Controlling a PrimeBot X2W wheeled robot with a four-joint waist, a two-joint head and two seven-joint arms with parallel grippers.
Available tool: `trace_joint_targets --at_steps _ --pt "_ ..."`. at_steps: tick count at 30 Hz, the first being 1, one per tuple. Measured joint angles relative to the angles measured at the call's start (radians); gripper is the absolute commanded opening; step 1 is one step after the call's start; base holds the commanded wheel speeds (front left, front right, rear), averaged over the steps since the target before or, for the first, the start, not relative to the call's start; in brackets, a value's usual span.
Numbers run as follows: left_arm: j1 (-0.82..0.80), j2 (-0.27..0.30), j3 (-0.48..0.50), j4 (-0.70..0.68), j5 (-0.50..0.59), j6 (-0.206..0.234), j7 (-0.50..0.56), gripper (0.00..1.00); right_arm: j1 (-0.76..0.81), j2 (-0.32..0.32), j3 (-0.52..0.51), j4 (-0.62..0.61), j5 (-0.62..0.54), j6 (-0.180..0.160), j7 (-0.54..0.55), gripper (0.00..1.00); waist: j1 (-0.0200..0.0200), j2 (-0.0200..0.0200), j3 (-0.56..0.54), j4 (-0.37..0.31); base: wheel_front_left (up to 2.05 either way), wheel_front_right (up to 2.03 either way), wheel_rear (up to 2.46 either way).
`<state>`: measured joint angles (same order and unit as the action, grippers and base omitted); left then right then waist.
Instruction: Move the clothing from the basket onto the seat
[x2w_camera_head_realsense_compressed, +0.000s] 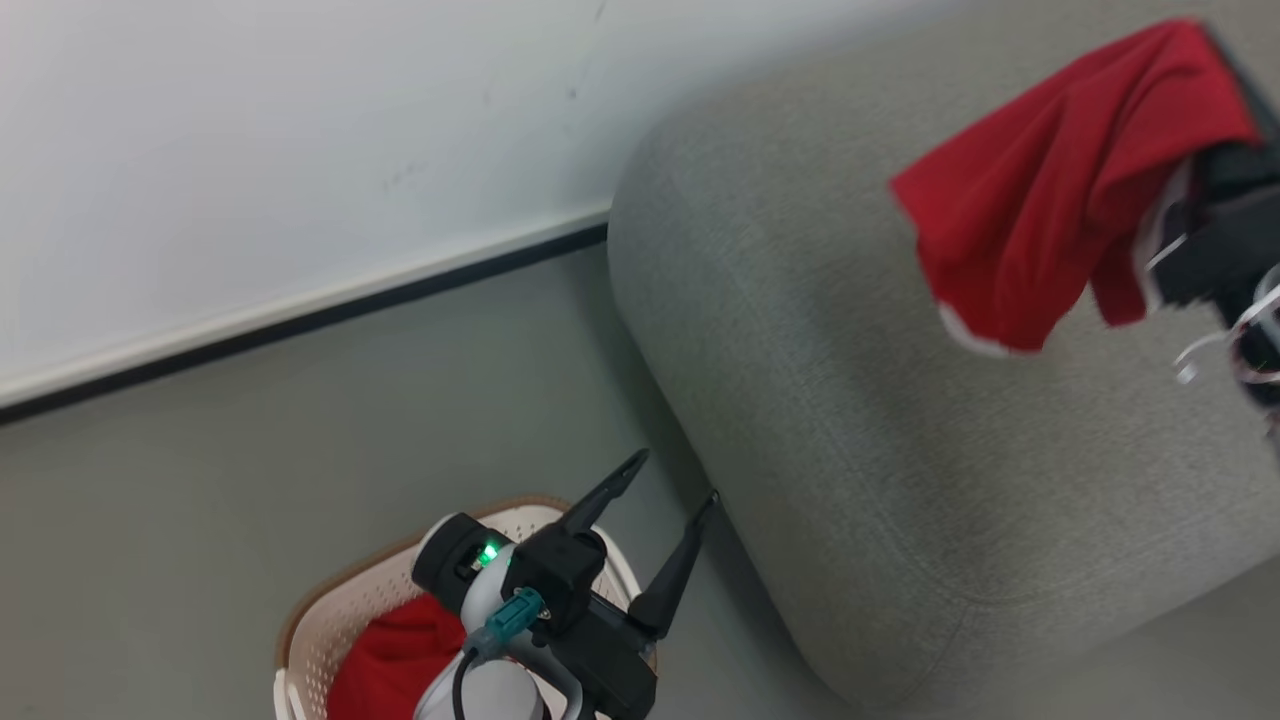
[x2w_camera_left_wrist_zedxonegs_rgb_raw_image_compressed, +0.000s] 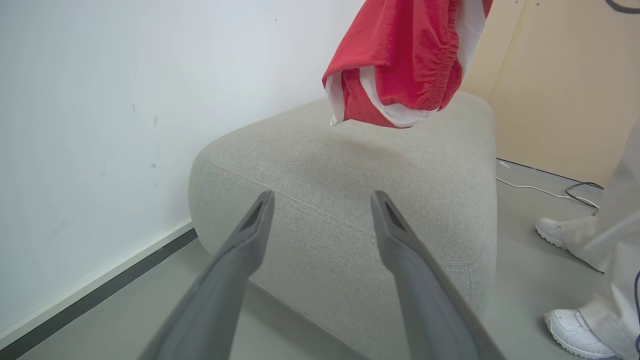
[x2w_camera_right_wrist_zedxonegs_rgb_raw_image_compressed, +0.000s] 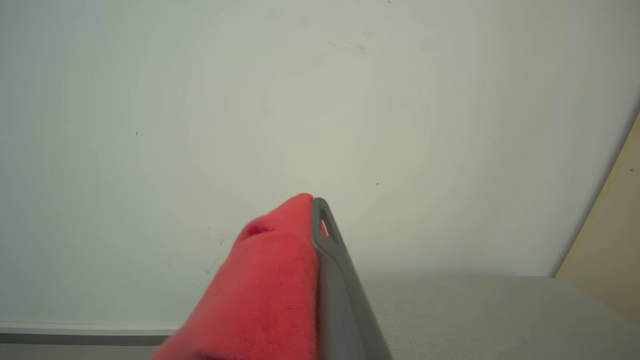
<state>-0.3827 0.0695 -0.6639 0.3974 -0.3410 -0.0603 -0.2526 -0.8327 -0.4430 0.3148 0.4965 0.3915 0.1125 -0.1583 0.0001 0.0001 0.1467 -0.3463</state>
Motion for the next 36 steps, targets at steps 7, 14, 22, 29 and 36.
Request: trace_joint_targets --at_steps 7,14,22,29,36 --pt "-0.035 0.032 0.0 -0.051 0.036 0.0 0.0 1.0 -0.164 -0.057 -0.055 0.12 0.015 0.002 0.045 0.0 0.0 0.0 0.092 0.054 0.0 0.0 0.0" --pt "-0.075 0.063 0.003 -0.109 0.056 0.005 0.004 1.0 -0.302 -0.077 -0.084 0.197 0.041 0.003 0.065 0.0 0.0001 0.0001 0.191 0.106 0.0 0.0 0.0" --pt "-0.122 0.099 0.016 -0.177 0.092 0.017 0.025 1.0 -0.399 -0.077 -0.091 0.255 0.041 0.003 0.06 0.0 0.0002 0.0001 0.315 0.143 0.0 0.0 0.0" --pt "-0.172 0.117 0.023 -0.227 0.114 0.022 0.045 1.0 -0.405 -0.051 -0.094 0.316 0.05 0.003 0.038 0.0 0.0001 0.0002 0.409 0.149 0.0 0.0 0.0" --pt "-0.227 0.127 0.027 -0.25 0.134 0.022 0.058 1.0 -0.366 0.014 -0.077 0.403 0.06 0.004 -0.004 0.0 0.0001 0.0002 0.511 0.137 0.0 0.0 0.0"
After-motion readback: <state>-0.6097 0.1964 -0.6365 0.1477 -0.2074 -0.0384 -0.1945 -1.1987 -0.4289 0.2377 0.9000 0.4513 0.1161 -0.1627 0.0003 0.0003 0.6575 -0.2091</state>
